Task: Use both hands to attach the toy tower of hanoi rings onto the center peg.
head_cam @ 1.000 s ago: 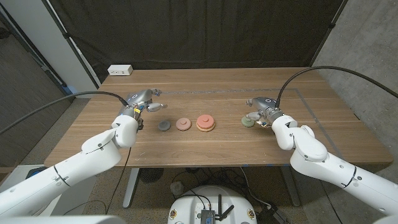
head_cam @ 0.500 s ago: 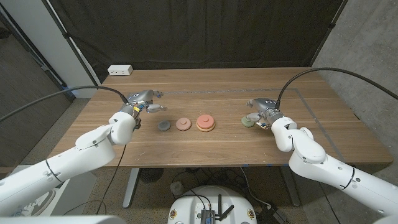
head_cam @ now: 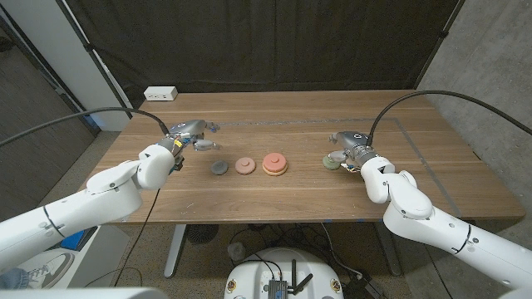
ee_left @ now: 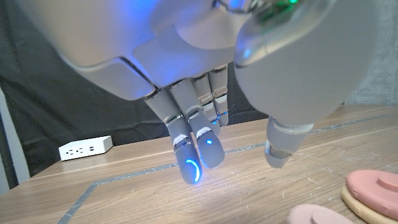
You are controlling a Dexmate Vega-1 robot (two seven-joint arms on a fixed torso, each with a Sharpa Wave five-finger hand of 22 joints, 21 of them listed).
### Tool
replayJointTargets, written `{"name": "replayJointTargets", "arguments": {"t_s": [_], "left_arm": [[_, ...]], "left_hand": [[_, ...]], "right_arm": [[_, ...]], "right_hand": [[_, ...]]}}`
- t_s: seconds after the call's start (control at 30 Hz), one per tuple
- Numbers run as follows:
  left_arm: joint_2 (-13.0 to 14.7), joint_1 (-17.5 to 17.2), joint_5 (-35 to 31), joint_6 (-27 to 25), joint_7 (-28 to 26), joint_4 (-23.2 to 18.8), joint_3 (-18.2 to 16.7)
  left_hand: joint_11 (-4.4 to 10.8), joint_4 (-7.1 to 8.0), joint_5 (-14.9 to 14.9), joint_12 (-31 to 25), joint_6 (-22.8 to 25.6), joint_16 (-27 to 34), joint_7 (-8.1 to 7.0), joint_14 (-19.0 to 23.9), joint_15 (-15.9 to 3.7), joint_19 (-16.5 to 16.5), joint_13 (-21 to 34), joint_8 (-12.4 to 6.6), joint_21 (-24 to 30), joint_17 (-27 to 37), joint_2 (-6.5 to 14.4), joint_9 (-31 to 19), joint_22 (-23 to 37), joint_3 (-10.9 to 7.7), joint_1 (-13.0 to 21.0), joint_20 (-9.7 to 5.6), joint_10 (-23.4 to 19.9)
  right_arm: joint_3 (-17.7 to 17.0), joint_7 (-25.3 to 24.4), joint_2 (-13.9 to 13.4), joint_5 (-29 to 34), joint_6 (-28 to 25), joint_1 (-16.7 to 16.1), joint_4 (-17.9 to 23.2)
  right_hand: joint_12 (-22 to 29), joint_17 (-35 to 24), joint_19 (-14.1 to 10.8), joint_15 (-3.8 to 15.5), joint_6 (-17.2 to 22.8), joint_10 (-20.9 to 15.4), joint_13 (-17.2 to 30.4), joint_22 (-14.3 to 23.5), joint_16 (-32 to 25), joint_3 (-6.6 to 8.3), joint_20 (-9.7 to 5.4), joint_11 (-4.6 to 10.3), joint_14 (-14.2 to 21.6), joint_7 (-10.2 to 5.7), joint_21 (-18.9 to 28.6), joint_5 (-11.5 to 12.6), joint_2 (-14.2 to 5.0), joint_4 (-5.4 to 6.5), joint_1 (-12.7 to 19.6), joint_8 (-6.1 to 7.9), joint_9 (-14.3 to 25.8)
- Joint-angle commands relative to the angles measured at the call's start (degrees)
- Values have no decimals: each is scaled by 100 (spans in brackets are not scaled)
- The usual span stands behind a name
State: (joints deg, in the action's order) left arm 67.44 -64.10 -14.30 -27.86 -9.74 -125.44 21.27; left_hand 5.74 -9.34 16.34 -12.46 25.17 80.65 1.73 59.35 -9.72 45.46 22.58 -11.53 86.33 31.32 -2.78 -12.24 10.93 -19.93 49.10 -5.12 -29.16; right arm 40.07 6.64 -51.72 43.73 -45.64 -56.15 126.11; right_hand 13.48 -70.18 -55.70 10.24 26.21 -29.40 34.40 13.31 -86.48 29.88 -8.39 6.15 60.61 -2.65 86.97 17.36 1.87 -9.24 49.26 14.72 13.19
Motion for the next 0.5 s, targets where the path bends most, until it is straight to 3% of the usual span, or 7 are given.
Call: {"name": "replayJointTargets", "arguments": {"t_s": [0.03, 0.5], "left_arm": [[312, -71, 96, 428, 336, 17, -168], [521, 219, -126, 608, 1013, -58, -68]], "left_hand": [[69, -34, 38, -6, 10, 18, -49, 12, -278, -36, 13, -2, 47, 17, -25, -14, 15, -40, 82, -687, -36], [129, -37, 45, -2, 13, -25, -164, -46, -278, -78, 7, -17, 55, -100, -107, -18, 17, -16, 166, -682, -14]], "right_arm": [[74, -9, -3, 37, -114, 12, 59], [70, -51, -36, 48, -231, -39, 152]], "right_hand": [[12, -13, 34, 214, 44, -61, 27, -3, -14, 38, -408, -6, -17, 10, 14, -18, -27, 6, -25, 16, 23], [2, -15, 47, 214, 65, -68, 53, -8, -15, 51, -407, -10, -38, 26, 20, -16, -32, 10, -47, 14, 26]]}}
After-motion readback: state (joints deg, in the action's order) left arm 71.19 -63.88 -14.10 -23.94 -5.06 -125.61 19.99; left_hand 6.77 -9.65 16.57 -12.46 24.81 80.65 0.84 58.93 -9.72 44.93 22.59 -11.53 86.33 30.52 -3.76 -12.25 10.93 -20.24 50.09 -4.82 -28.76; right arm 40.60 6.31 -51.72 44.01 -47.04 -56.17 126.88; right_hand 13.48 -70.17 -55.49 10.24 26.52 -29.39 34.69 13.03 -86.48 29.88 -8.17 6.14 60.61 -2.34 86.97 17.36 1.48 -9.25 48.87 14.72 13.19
